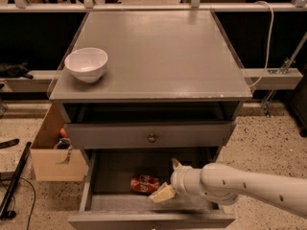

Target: Pick coke can from middle drawer and place on counter

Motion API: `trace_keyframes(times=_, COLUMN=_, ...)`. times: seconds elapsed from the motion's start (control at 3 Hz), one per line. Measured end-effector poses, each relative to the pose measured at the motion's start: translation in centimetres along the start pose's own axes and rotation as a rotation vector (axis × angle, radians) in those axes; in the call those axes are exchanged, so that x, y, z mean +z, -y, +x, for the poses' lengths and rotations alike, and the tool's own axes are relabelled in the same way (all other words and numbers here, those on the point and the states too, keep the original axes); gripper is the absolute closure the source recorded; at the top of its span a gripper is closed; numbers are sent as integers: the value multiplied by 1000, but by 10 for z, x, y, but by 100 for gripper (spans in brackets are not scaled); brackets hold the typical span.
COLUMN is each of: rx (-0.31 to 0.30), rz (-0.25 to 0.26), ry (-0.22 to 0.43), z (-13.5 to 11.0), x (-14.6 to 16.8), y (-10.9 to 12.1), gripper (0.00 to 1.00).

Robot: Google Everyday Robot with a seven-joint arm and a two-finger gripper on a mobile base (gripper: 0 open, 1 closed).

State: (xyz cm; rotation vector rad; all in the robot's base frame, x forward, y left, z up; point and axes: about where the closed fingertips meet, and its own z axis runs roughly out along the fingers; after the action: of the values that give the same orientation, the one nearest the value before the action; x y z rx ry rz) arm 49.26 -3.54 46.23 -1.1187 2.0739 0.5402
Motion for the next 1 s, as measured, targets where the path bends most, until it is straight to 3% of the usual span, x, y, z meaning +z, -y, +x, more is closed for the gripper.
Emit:
trace_keyframes(times=0.33, rx=2, rz=0, ry=-21, z=14, x=25, y=3, gripper=0)
trace_keyframes(times=1.0, rx=-31, rz=-19, ry=6, z=5, x=72, y=-12, gripper=0)
